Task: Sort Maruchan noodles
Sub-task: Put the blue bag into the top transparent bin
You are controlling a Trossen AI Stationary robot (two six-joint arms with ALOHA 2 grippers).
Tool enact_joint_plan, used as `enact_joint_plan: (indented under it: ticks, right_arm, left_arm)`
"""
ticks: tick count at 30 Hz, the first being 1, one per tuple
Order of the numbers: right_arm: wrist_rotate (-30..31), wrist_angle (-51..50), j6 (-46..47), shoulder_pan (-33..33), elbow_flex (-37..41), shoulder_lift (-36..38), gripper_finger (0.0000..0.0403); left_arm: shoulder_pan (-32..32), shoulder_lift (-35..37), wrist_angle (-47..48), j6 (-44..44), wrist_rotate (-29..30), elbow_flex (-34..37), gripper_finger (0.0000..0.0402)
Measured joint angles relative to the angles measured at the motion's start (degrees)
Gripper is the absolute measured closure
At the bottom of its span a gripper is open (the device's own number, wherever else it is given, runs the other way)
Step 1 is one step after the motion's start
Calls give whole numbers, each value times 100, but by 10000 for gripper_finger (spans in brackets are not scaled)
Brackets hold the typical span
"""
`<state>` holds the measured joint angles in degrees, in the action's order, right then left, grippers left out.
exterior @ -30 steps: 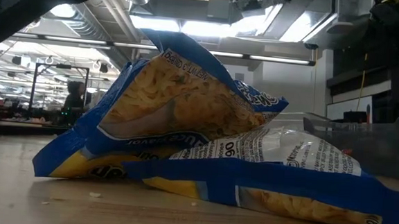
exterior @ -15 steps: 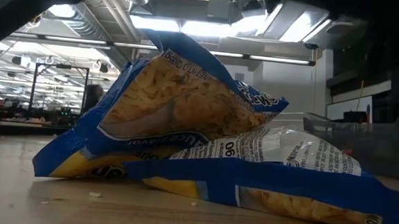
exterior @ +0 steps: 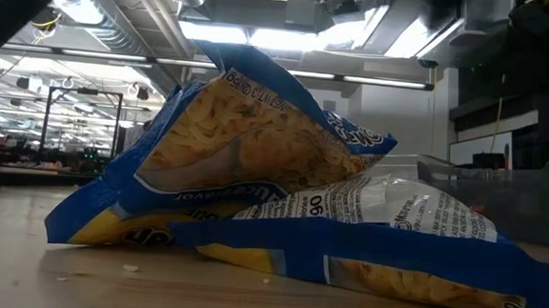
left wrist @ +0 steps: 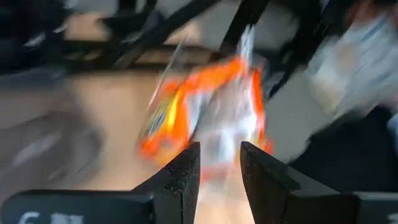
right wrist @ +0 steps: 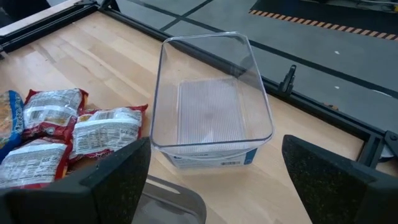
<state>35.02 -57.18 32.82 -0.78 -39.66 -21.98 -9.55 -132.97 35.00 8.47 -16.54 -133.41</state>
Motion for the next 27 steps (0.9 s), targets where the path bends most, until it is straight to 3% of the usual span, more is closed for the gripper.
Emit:
enact_joint_plan:
  ticks: [3,7,13,15,19,23,27]
  right_arm:
    - [-16,-1,-1,0,0,0,52]
    - [-15,-3,-11,0,0,0,52]
    - [-15,-5,-33,0,0,-2,52]
    - [-14,-4,-39,0,0,-1,52]
    - [-15,-5,-52,0,0,-2,52]
    - [-13,-2,-66,0,0,-2,52]
    - [-13,2,-120,0,0,-2,52]
  left_arm:
    - [-150,570,1887,-348,689,12,294]
    - [-685,1269,3571,-93,1897,12,294]
    - [-1774,1847,4960,1047,4583,16,294]
    - [-2027,1965,5400,1652,5149,19,294]
    - [-2278,2254,5408,2488,5350,753,294]
    - [-2298,2853,5165,3263,5191,2252,294]
    - [-1941,3683,3554,3401,4901,4234,294]
